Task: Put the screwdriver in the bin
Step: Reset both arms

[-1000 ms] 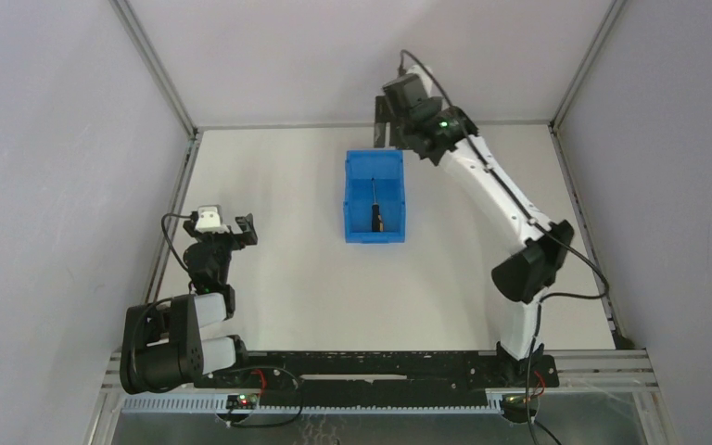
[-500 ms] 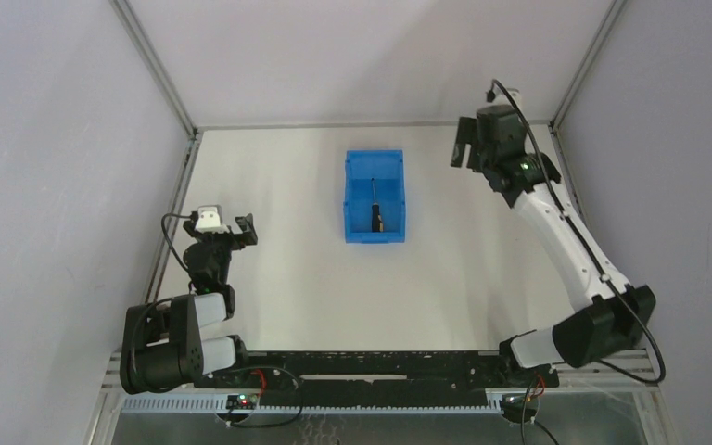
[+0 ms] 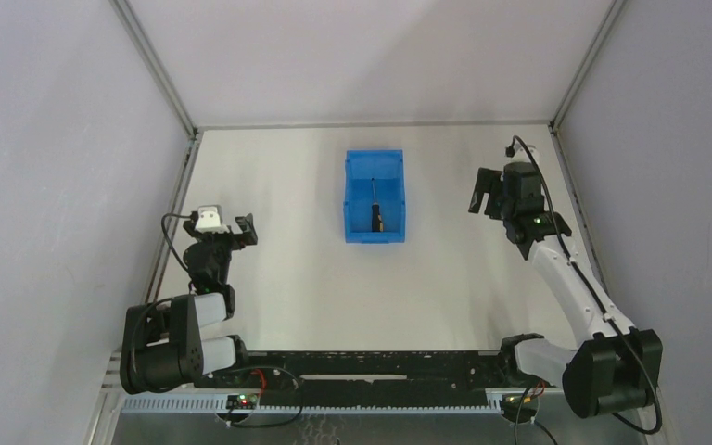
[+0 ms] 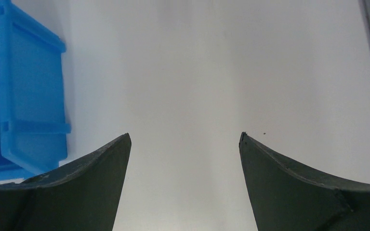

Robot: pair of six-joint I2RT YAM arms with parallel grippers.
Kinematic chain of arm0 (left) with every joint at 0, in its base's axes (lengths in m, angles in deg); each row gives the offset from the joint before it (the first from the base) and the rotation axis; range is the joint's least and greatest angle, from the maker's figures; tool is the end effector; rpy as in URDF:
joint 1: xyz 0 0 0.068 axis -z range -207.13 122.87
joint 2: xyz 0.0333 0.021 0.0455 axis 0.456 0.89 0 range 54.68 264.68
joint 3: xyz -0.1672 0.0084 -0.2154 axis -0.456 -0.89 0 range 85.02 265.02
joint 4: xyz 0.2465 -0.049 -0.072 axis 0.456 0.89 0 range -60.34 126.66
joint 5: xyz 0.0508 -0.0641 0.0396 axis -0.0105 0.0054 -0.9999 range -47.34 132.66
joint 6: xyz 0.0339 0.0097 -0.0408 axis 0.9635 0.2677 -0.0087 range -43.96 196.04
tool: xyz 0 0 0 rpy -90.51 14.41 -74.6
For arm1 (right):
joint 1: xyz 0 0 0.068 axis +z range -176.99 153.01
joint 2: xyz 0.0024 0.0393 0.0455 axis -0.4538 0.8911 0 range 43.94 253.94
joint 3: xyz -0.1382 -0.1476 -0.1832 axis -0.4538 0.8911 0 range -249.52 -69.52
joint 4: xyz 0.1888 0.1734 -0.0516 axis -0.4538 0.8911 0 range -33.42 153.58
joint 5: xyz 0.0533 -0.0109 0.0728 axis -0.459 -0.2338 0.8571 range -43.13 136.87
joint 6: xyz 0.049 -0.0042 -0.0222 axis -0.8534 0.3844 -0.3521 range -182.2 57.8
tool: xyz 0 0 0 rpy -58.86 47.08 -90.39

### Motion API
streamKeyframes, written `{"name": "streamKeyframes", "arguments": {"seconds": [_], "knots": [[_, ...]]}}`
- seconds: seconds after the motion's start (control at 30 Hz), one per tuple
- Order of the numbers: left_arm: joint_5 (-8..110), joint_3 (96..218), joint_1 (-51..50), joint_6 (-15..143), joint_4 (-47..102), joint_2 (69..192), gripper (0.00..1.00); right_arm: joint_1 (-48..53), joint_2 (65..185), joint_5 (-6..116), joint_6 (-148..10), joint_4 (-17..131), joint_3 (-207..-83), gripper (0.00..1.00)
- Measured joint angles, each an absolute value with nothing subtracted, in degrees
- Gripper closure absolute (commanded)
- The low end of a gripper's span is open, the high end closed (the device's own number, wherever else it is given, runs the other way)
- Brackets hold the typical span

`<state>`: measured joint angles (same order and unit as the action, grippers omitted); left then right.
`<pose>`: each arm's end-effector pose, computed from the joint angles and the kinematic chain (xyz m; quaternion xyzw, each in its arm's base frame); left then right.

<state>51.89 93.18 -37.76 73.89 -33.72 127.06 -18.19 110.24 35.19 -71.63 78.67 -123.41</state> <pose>0.2073 0.0331 0.1690 -0.0229 0.7118 -0.0055 0.7020 0.2538 0.0321 0.2996 0.0523 0.8801 -0.0156 0.4716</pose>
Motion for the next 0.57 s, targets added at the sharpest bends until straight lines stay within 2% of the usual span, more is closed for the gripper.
{"name": "streamKeyframes", "arguments": {"seconds": [0.23, 0.57], "knots": [[51.9, 93.2, -37.8, 73.9, -33.7, 127.1, 0.0, -18.2, 106.2, 38.3, -72.0, 74.5, -117.7, 0.08], [51.9, 93.2, -37.8, 73.9, -33.7, 127.1, 0.0, -18.2, 105.7, 38.4, -72.1, 73.4, -117.2, 0.12]]}}
